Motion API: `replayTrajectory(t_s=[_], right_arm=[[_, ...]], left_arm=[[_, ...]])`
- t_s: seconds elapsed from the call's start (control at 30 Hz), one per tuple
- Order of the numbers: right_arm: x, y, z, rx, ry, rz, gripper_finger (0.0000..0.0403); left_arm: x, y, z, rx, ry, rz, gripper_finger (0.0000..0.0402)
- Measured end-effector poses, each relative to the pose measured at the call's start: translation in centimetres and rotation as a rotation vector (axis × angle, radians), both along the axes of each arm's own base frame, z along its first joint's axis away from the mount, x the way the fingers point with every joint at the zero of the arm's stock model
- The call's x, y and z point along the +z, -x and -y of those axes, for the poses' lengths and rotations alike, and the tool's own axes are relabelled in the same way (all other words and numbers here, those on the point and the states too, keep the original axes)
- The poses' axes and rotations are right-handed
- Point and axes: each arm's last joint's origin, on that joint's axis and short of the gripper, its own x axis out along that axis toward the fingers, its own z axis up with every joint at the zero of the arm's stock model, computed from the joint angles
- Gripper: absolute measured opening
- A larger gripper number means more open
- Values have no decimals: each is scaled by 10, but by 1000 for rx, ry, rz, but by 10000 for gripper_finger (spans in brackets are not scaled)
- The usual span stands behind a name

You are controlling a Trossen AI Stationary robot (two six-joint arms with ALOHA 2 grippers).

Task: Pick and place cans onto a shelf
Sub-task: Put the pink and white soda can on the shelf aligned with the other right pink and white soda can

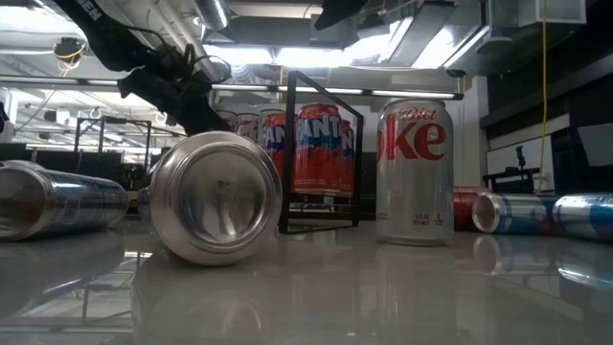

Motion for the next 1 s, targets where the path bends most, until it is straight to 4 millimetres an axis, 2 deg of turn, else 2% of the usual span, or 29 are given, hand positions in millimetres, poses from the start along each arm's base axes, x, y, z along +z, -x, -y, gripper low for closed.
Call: replayTrajectory(t_s=[1.0], right_arm=[[0, 0, -1, 2, 0, 0, 390]], left_arm=[[-5, -5, 6, 2, -5, -76, 236]])
